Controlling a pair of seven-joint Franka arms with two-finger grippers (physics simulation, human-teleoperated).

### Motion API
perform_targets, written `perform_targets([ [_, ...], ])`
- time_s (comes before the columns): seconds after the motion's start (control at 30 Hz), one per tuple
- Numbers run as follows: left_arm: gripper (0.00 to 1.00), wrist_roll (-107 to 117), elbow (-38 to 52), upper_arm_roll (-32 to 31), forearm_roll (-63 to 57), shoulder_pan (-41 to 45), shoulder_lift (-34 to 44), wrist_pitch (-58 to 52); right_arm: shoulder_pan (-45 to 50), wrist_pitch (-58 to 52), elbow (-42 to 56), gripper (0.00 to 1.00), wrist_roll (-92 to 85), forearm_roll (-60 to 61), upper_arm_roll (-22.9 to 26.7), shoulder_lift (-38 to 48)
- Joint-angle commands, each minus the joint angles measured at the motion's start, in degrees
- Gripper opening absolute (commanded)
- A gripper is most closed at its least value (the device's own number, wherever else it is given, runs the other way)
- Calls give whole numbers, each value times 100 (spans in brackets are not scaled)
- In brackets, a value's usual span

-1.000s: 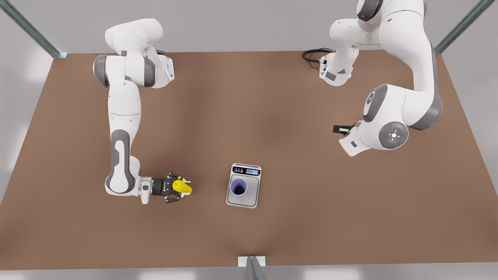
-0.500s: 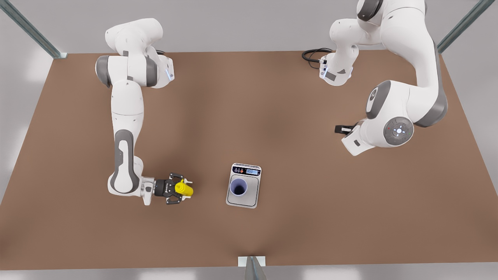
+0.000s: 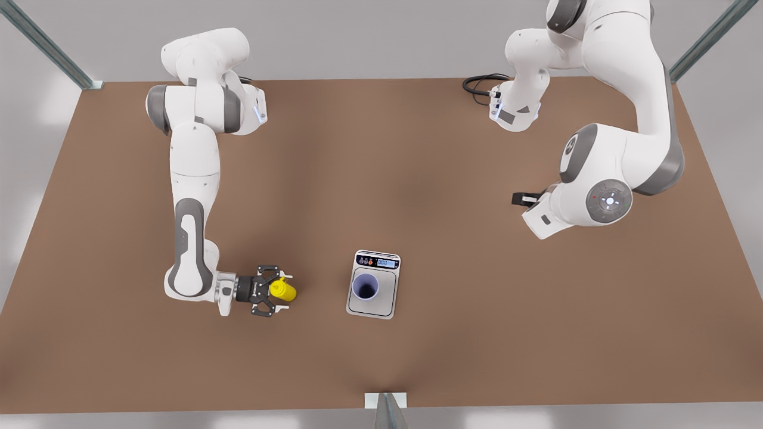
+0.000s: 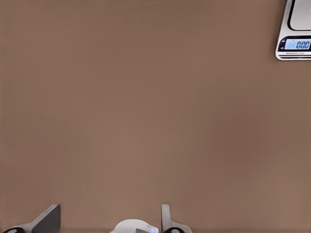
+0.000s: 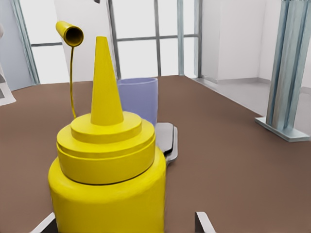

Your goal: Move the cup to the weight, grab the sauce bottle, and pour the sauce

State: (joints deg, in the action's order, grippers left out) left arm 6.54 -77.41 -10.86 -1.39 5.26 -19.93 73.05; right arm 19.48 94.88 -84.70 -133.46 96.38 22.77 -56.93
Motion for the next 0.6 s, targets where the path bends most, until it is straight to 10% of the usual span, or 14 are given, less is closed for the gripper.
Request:
perform_targets([
  [0.0,100,-30,7,5,-1,-7,6,-19,-5,-22,15,100,84,4,-1,6],
  [0.57,100,14,86,-22,209,107,15,16,-155,-356,-152,100,-75,-128,8,15],
])
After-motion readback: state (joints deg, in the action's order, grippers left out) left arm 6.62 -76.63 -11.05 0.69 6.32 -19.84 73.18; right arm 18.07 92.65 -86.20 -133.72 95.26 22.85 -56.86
